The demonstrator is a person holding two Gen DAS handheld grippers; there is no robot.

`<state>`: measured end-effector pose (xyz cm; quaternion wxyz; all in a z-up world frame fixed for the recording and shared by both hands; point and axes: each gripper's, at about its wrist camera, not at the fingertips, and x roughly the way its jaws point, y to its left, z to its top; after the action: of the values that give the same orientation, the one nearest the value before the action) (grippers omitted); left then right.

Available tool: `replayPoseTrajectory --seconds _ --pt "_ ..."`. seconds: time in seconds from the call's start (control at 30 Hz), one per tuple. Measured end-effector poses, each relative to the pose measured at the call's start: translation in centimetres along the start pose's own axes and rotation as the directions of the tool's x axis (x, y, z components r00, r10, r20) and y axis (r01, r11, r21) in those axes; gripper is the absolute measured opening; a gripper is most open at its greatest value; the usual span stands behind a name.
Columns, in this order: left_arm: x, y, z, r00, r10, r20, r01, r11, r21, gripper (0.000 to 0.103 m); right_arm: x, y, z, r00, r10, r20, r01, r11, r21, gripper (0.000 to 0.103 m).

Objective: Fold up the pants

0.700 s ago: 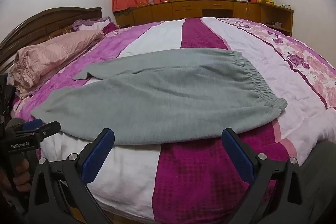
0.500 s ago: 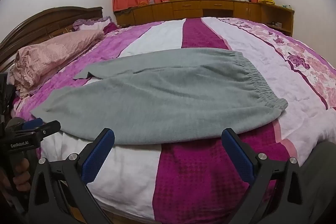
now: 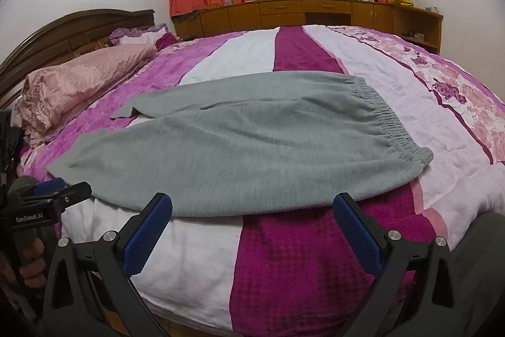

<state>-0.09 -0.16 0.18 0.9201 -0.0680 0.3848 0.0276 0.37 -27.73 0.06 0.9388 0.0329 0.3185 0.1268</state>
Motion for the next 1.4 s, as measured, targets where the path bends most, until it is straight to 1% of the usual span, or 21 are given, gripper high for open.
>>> replayPoseTrajectory --seconds 0.1,0.23,0.27,0.97,1.4 --pt "0.0 -0.1 0.0 1.000 0.010 -0.003 -0.010 1.000 0.003 0.103 0.0 0.1 0.0 1.000 -0.001 -0.001 0.001 1.000 -0.003 0.098" --pt "0.5 0.1 -0.2 1.000 0.004 -0.013 -0.004 1.000 0.001 0.103 0.0 0.6 -0.3 1.000 -0.001 -0.002 0.001 1.000 -0.010 0.098" --pt "0.6 0.0 -0.2 1.000 0.005 -0.015 -0.005 1.000 0.001 0.103 0.0 0.2 -0.1 1.000 0.002 -0.006 -0.002 1.000 -0.011 0.098" --pt "1.2 0.7 -0.2 0.999 -0.010 -0.033 0.010 1.000 -0.016 0.103 0.0 0.0 -0.1 1.000 0.006 -0.010 -0.006 1.000 -0.005 0.098" --pt "1.0 0.8 -0.2 0.999 -0.013 -0.030 0.013 1.000 -0.018 0.103 0.1 0.1 -0.1 1.000 0.006 -0.014 -0.006 1.000 -0.004 0.098"
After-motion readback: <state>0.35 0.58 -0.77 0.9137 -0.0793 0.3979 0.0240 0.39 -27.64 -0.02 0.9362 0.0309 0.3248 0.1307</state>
